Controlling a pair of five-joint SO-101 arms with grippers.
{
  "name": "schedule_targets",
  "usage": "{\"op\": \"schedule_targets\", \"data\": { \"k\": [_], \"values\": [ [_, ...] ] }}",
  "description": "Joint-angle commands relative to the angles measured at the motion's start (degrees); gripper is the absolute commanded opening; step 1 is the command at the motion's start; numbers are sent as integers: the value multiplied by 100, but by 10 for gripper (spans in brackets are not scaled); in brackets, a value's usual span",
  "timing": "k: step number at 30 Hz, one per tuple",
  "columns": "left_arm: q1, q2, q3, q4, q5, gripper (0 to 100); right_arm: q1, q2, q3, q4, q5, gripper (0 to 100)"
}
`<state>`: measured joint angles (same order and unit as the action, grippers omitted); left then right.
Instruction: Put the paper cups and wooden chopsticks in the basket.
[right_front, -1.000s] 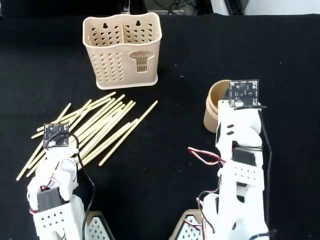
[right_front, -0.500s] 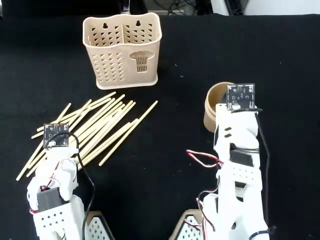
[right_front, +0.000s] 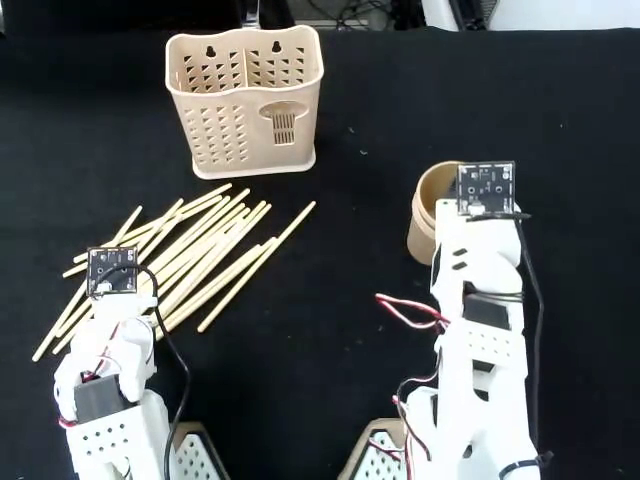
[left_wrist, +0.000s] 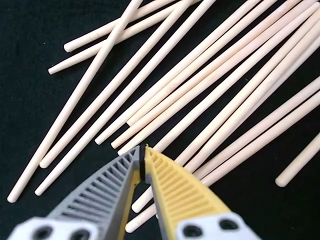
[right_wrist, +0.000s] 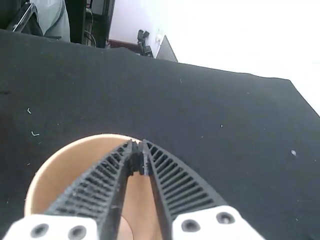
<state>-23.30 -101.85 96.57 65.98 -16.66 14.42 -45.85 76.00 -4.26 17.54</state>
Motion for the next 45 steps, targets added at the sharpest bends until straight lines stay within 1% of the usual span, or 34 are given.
{"op": "schedule_targets", "data": {
  "k": [1, 6, 11, 20, 25, 30, 37, 40, 43, 45],
  "values": [
    [-48, -44, 75, -9, -44, 37, 44, -13, -444, -44, 0, 12],
    [-48, -44, 75, -9, -44, 37, 44, 40, -523, -79, 0, 12],
    [-48, -44, 75, -9, -44, 37, 53, 40, -514, -88, -431, 12],
    [-48, -44, 75, 0, -44, 37, 44, 251, -391, -114, -431, 12],
    [-48, -44, 75, 9, -44, 37, 62, 1015, -321, -774, -422, 12],
    [-48, -44, 75, 9, -44, 37, 44, 1560, -330, -1011, -396, 12],
    [-48, -44, 75, 0, -44, 37, 35, 1613, -198, -1011, -387, 12],
    [-48, -44, 75, 0, -44, 37, -88, 1613, -110, -1020, -360, 12],
    [-48, -44, 75, 0, -44, 37, -202, 1613, -48, -1011, -132, 12],
    [-48, -44, 75, 0, -44, 37, -220, 1613, -22, -1020, -105, 12]
  ]
}}
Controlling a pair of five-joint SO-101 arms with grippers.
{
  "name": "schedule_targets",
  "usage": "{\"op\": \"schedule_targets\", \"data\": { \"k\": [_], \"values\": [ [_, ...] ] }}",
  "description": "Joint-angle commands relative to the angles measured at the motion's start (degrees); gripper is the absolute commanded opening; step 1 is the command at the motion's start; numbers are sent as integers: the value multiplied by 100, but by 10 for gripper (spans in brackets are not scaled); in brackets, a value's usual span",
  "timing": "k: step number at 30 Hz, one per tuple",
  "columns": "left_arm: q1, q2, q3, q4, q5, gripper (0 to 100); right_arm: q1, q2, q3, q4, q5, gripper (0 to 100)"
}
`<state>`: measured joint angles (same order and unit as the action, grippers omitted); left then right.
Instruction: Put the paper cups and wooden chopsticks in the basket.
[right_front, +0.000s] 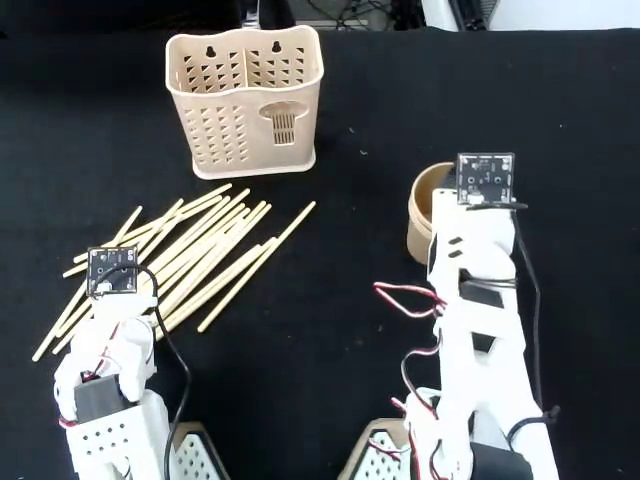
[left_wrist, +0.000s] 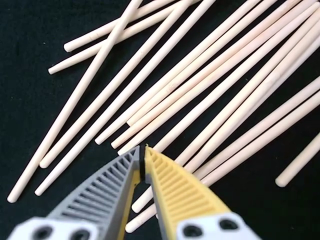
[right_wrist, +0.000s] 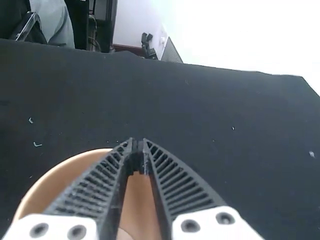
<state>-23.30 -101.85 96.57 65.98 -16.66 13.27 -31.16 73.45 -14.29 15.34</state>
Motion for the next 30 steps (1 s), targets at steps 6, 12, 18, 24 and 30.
{"op": "schedule_targets", "data": {
  "k": [6, 12, 18, 24, 30],
  "values": [
    [-48, -44, 75, 0, -44, 37, -105, 154, 242, 9, 114, 12],
    [-48, -44, 75, 0, -44, 37, -70, 611, 31, 0, 114, 12],
    [-48, -44, 75, 0, -44, 37, -53, 1042, -242, 18, 114, 12],
    [-48, -44, 75, 0, -44, 37, -97, 998, -242, 308, 149, 12],
    [-48, -44, 75, 0, -44, 37, -97, 989, -242, 352, 281, 12]
  ]
}}
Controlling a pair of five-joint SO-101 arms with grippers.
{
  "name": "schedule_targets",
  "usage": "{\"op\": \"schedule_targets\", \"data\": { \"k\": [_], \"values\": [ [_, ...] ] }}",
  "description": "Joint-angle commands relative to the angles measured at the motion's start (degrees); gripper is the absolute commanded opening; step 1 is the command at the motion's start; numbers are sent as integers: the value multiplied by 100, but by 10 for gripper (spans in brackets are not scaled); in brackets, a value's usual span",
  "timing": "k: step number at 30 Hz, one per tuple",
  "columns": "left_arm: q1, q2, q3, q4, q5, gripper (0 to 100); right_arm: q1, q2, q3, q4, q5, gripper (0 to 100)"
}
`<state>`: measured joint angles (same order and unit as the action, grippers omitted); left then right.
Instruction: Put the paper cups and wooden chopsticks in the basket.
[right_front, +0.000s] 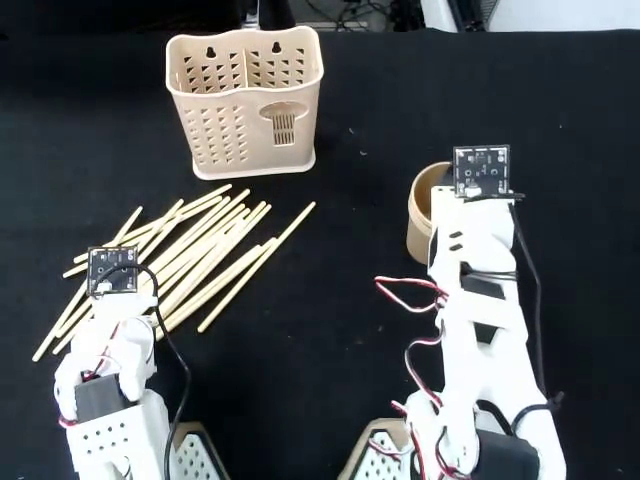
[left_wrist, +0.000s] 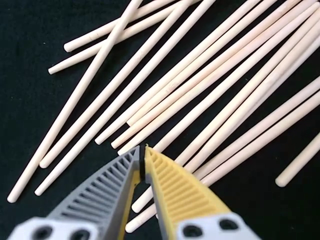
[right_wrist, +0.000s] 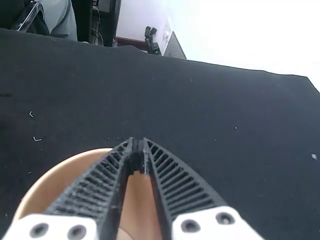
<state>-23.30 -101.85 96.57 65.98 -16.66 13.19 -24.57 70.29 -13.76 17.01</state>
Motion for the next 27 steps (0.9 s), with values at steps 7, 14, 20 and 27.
{"op": "schedule_targets", "data": {
  "k": [7, 14, 20, 27],
  "values": [
    [-48, -44, 75, 0, -44, 37, -88, 57, -136, 299, 97, 13],
    [-48, -44, 75, -9, -44, 37, -185, -1358, -400, 1389, 97, 15],
    [-48, -44, 75, -9, -44, 37, -686, -2844, -1138, 3341, 97, 16],
    [-48, -44, 75, -9, -44, 37, -958, -3670, -1684, 4589, 97, 189]
  ]
}}
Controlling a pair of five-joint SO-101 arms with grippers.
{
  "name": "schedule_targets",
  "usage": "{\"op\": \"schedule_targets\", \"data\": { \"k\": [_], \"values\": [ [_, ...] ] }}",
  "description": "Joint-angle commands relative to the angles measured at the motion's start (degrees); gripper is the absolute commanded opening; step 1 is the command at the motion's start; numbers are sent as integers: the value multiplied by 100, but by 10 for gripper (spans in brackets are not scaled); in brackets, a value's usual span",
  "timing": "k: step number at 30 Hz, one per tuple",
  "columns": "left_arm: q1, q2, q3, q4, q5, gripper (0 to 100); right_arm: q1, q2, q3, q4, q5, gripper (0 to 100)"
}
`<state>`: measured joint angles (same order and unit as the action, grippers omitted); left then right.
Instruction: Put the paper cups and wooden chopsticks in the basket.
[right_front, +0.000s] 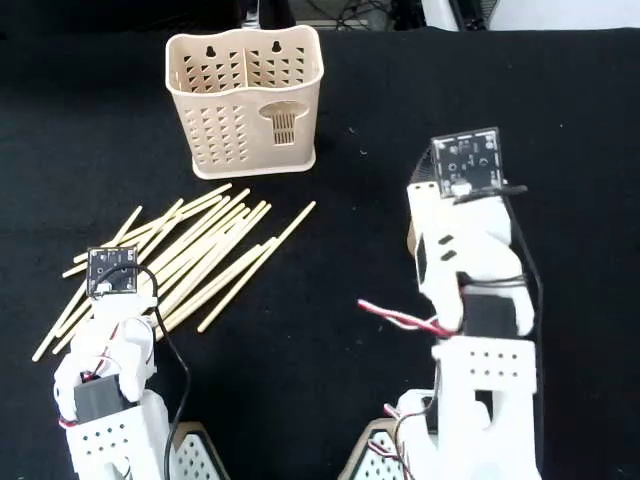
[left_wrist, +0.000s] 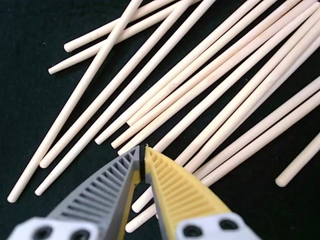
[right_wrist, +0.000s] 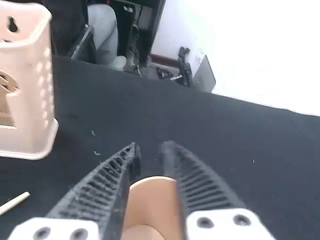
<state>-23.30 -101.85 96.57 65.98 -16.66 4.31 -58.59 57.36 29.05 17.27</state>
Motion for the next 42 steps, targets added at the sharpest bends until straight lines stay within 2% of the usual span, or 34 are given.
{"op": "schedule_targets", "data": {
  "k": [1, 6, 11, 18, 26, 34, 42],
  "values": [
    [-48, -44, 75, -9, -44, 37, -44, -295, -400, 352, 70, 181],
    [-48, -44, 75, 0, -44, 37, 404, -4, -435, 703, 70, 190],
    [-48, -44, 75, 9, -44, 37, 651, 637, -945, 1600, 53, 231],
    [-48, -44, 75, 18, -44, 37, 782, 1332, -2536, 3305, -615, 262],
    [-48, -35, 75, 18, -44, 37, 835, 3363, -4409, 4554, -1046, 260],
    [-48, -35, 75, 18, -44, 37, 1336, 5130, -6835, 5996, -879, 259],
    [-48, -35, 75, 18, -44, 37, 1116, 6132, -7240, 6400, -765, 237]
  ]
}}
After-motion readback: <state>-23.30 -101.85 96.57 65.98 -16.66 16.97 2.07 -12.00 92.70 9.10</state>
